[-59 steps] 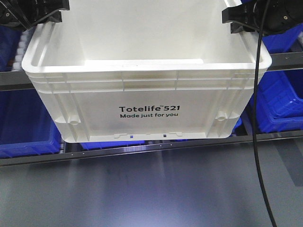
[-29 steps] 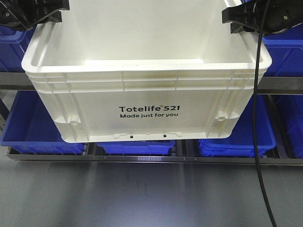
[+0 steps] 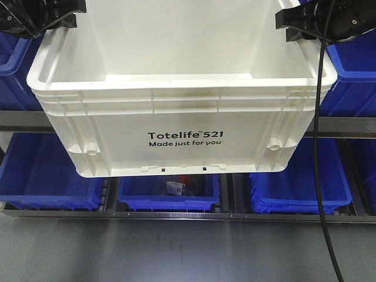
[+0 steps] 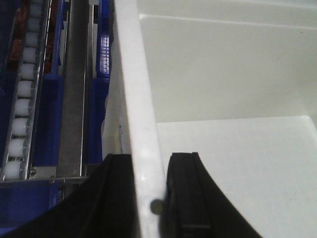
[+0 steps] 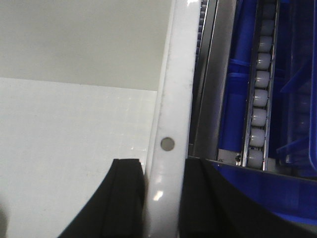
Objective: Place moving items into box and shelve
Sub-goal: 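Hold the crate above the roller shelf lane with both grippers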
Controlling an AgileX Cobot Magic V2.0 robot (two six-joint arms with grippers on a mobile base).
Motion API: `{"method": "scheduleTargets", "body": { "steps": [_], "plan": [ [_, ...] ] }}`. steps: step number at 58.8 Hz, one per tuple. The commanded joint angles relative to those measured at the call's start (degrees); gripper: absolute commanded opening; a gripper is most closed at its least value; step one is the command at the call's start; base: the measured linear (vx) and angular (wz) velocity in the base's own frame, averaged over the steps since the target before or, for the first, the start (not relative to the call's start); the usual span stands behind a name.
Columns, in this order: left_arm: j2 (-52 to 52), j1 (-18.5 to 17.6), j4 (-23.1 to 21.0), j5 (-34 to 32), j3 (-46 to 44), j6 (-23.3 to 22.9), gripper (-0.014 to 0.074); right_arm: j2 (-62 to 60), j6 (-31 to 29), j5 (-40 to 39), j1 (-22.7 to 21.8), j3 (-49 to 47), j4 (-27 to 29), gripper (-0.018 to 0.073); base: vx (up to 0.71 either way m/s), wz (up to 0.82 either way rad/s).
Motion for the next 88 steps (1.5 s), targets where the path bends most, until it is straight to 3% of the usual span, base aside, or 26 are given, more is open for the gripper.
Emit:
{"method": "scheduleTargets", "body": {
  "steps": [1,88],
  "plan": [
    [-3.3,-0.8,-3.2,-8.5,-3.1,0.9,-0.0013,-3.1,-0.9,-7.7,0.5,-2.9,2.5,-0.0013,0.2,-0.08],
    [-3.3,-0.8,-3.2,-8.5,-3.1,0.9,-0.0013,-3.1,-0.9,-7.7,0.5,-2.9,2.5,-0.0013,0.09,-0.01]
  ]
}}
